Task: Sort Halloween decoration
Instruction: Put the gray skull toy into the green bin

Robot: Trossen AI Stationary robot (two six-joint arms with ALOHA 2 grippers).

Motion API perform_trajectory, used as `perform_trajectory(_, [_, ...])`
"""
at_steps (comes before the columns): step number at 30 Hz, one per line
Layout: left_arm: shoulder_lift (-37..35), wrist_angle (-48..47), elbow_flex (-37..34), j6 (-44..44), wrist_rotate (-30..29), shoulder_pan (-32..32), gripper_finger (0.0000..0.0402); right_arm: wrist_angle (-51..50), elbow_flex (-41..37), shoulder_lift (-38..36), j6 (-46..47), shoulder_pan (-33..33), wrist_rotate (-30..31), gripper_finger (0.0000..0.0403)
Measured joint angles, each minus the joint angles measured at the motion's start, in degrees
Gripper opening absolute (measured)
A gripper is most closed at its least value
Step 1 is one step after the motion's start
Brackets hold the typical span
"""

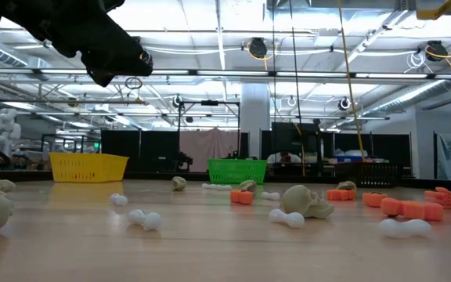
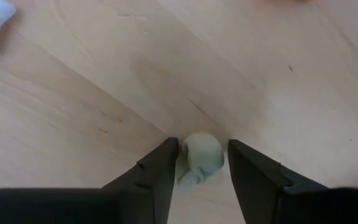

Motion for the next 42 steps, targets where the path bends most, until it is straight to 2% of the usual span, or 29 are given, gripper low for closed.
perform_trajectory(8, [0.00,-0.02,0.00,0.01,0.00,0.00,0.0185,0.02,-0.02,0.00,-0.32,0.02,-1.32,0.0149])
perform_trajectory(24, [0.00,-0.04,0.00,0.04,0.01,0.00,0.0185,0.24,0.00,0.02,-3.35,0.07,-1.25,0.0065])
perform_trajectory(31, [0.00,-0.04,0.00,0.04,0.02,0.02,0.0185,0.01,0.61,0.02,-5.81,0.11,-0.25,0.0057])
perform_trajectory(35, [0.00,-0.05,0.00,0.05,0.02,0.02,0.0185,-2.04,3.48,0.47,-9.08,0.19,2.96,0.0056])
perform_trajectory(42, [0.00,-0.07,0.00,0.04,0.02,0.02,0.0185,-3.39,10.77,0.33,-21.29,0.15,16.10,0.0055])
